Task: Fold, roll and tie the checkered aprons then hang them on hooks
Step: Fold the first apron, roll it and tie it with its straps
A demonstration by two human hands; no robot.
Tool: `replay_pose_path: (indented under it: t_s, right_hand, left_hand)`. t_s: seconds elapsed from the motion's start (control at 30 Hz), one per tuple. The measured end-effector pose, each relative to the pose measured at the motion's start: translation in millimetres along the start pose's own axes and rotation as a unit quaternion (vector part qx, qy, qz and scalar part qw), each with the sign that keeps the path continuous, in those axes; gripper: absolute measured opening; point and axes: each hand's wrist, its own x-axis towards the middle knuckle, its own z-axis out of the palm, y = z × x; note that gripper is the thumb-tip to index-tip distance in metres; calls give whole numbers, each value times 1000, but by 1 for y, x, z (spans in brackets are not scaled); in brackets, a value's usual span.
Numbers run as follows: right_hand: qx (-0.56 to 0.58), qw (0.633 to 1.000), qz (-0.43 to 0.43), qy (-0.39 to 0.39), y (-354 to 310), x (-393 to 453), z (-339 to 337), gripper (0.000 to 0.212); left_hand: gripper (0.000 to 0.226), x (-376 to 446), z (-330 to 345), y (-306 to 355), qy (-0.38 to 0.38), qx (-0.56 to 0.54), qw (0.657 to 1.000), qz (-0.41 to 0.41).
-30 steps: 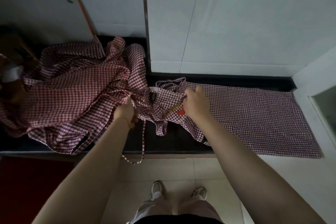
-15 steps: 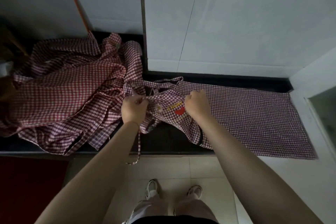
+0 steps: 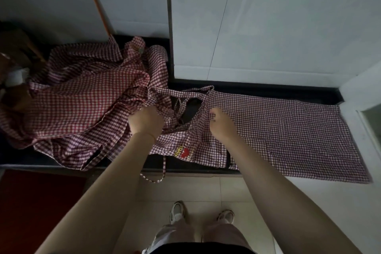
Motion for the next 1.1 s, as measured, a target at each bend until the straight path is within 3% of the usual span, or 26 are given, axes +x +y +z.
replay_pose_path:
  t_s: [0.1,0.17,0.2,0.27,0.37,0.43,0.5,0.57,0.73,0.77,0.83,0.9,0.97,1.03,1.1]
  right_hand:
    - [-49,998,11,-28,21,0,13,44]
    - [-102,993,14,-56,36,-1,22,49]
    - [-132,988,23,-74,43,-3,25,57]
    - [-174,974,56,-131,57,-7,27,82]
    - [-220,957,72,-173,79,-16,24,113]
    - [-233,957,65,-162,90,-18,20,119]
    - [-232,957,65,-158,95,-18,16,122]
    - [-239,954,68,-167,94,-15,13,123]
    - [-266,949,40,-162,81,-13,23,120]
    - [-266,951,31,-156,82,-15,28,120]
    - [-271,951,24,-149,87,-18,35,121]
    - [-276,949,23,-148,90,-19,38,121]
    - [-283,949,10,-138,91,-18,40,111]
    - [-281,955,-28,-95,95,-20,44,87]
    - [-280,956,-63,-57,105,-26,47,70]
  left_hand:
    - [24,-12,28,21,42,-63,983,165]
    - [34,-17,50,34,-9,-38,959,282]
    - [45,-18,59,37,-61,-24,955,289]
    - [62,-15,70,38,-164,-12,962,217]
    - [74,-1,75,20,-244,59,960,127]
    - [79,9,71,6,-258,126,954,84]
    - [63,19,66,-5,-221,153,962,43]
    - [44,25,59,-6,-200,153,967,29]
    - [33,21,57,31,-207,46,968,137]
    - [31,17,61,35,-183,39,972,143]
    - [26,7,71,39,-66,61,980,176]
    - [28,-4,84,47,35,54,961,267]
    - [40,-16,99,60,-19,14,939,344]
    - [62,-25,117,70,-126,26,928,349]
    - [82,-27,135,72,-168,69,926,332]
